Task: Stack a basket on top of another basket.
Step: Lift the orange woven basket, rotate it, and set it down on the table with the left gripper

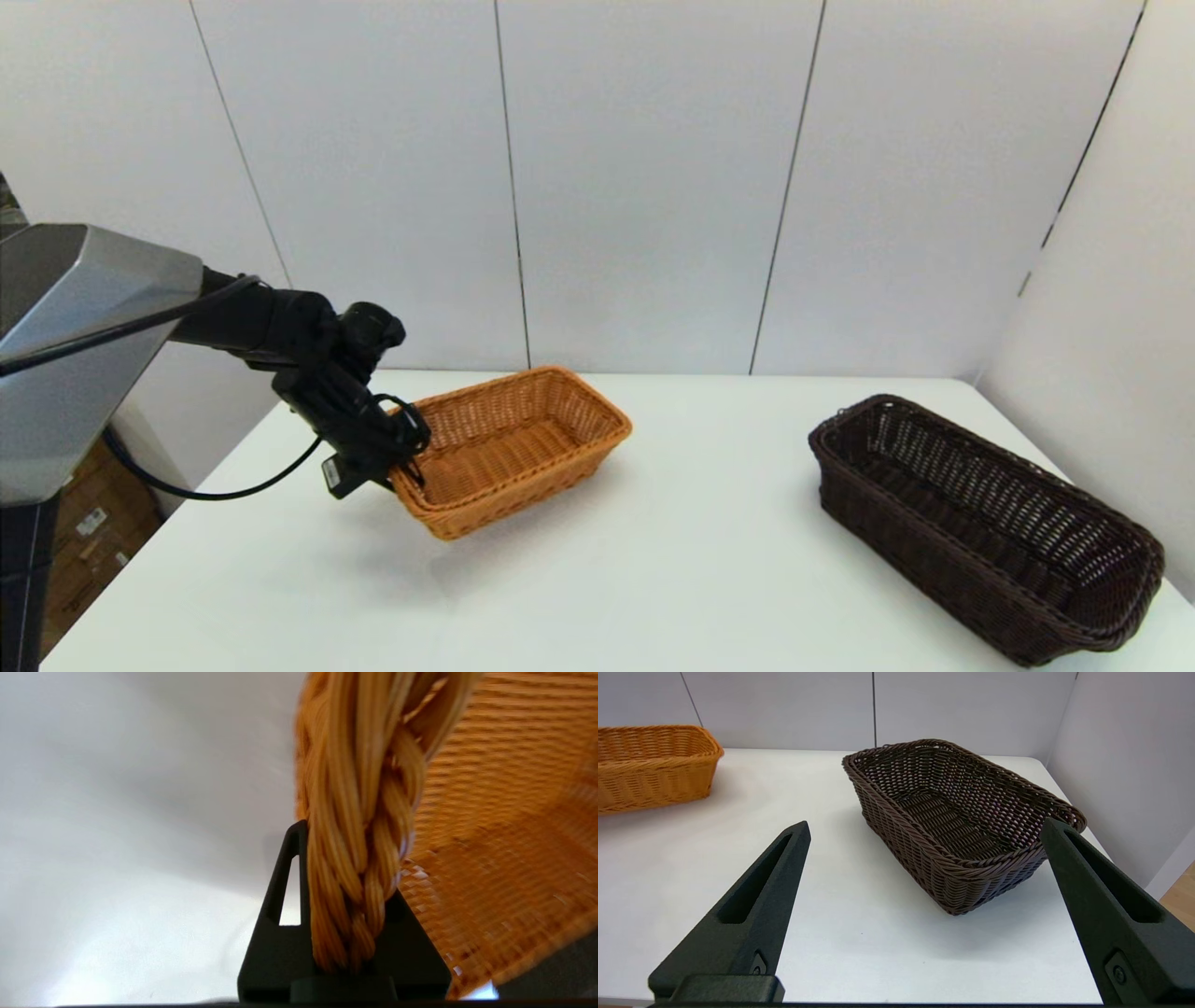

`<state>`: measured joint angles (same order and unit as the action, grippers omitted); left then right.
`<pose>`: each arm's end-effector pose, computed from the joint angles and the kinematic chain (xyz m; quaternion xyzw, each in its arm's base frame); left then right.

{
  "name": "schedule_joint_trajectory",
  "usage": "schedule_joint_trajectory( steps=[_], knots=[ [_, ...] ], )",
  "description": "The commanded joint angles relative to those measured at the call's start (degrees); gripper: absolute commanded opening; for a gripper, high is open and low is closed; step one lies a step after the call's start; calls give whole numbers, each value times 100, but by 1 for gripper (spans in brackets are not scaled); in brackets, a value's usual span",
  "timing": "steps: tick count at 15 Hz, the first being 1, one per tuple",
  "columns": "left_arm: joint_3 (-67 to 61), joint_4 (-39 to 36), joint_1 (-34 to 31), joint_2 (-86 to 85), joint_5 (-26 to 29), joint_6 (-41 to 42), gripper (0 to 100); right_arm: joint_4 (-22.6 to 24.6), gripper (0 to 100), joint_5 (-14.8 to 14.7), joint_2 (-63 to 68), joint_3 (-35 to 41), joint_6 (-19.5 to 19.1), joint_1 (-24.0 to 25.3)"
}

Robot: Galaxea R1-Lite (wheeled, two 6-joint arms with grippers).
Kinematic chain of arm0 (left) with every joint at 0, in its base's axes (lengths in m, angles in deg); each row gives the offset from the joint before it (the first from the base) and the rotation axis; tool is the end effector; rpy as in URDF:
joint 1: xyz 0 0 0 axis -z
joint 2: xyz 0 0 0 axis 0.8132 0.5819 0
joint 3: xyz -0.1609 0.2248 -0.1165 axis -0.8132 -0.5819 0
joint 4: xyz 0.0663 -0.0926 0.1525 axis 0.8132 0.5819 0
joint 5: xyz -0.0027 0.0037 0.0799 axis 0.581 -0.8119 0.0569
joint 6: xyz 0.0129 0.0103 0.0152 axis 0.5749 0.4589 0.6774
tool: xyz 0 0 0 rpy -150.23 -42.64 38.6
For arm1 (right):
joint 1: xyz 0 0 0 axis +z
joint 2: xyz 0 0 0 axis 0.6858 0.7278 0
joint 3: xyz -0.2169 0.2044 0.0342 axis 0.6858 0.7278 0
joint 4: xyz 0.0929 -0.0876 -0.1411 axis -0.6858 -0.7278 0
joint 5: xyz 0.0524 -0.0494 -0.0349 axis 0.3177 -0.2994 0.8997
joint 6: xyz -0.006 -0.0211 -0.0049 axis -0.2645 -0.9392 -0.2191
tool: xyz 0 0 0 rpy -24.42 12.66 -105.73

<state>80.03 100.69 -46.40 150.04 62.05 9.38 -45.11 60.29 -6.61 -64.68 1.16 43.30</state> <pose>0.3812 -0.0595 0.0848 -0.3353 0.6346 0.1043 0.6884 -0.0229 0.0001 0.0759 -0.0043 -0.0026 0.0037 1.0000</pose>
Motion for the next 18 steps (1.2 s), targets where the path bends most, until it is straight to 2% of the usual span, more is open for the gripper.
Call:
schedule_joint_trajectory(
  steps=[1, 10, 16, 18],
  knots=[
    [-223, -11, 16, -563, 799, 510, 0, 4, 100, 2, 7, 9, -4, 0],
    [-1031, -82, 649, -827, 1317, 2312, 0, 4, 100, 2, 7, 9, 5, 0],
    [-943, -178, 1273, -757, 1309, 2417, 0, 4, 100, 2, 7, 9, -4, 0],
    [-943, -424, 1370, -642, 1317, 2373, 0, 4, 100, 2, 7, 9, -4, 0]
  ],
)
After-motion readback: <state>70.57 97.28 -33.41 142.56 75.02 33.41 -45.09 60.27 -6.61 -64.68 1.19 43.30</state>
